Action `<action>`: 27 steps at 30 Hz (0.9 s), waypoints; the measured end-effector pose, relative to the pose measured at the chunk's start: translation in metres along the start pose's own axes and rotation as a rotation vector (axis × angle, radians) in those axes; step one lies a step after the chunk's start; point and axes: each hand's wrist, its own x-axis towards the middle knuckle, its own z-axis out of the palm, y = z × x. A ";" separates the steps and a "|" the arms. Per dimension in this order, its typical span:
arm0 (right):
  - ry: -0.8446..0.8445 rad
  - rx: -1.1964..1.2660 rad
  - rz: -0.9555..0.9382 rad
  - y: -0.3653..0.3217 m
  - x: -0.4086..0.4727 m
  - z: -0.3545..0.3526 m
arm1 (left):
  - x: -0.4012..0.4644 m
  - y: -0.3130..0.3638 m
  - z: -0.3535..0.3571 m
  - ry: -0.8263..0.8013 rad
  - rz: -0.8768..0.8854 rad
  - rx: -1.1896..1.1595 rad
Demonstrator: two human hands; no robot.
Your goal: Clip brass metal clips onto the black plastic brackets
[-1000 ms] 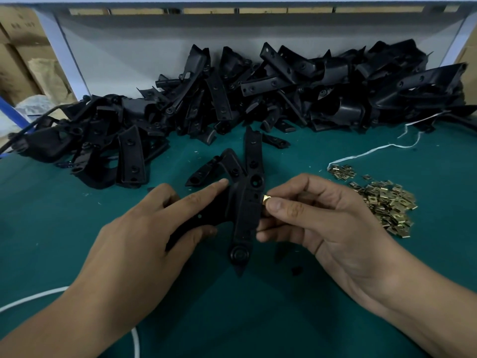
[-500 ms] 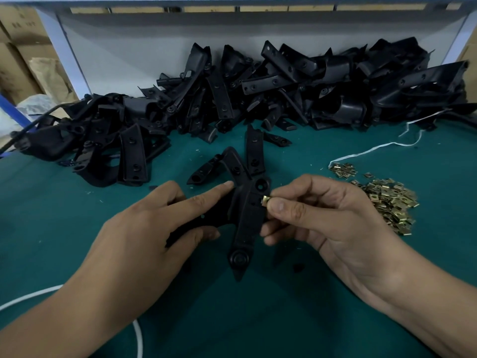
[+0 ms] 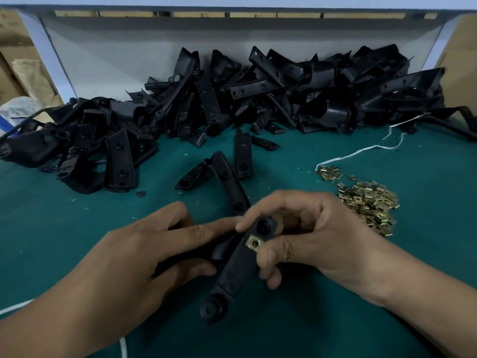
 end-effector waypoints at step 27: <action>0.418 -1.262 0.196 -0.022 -0.015 -0.084 | 0.002 0.001 0.007 0.123 -0.288 0.066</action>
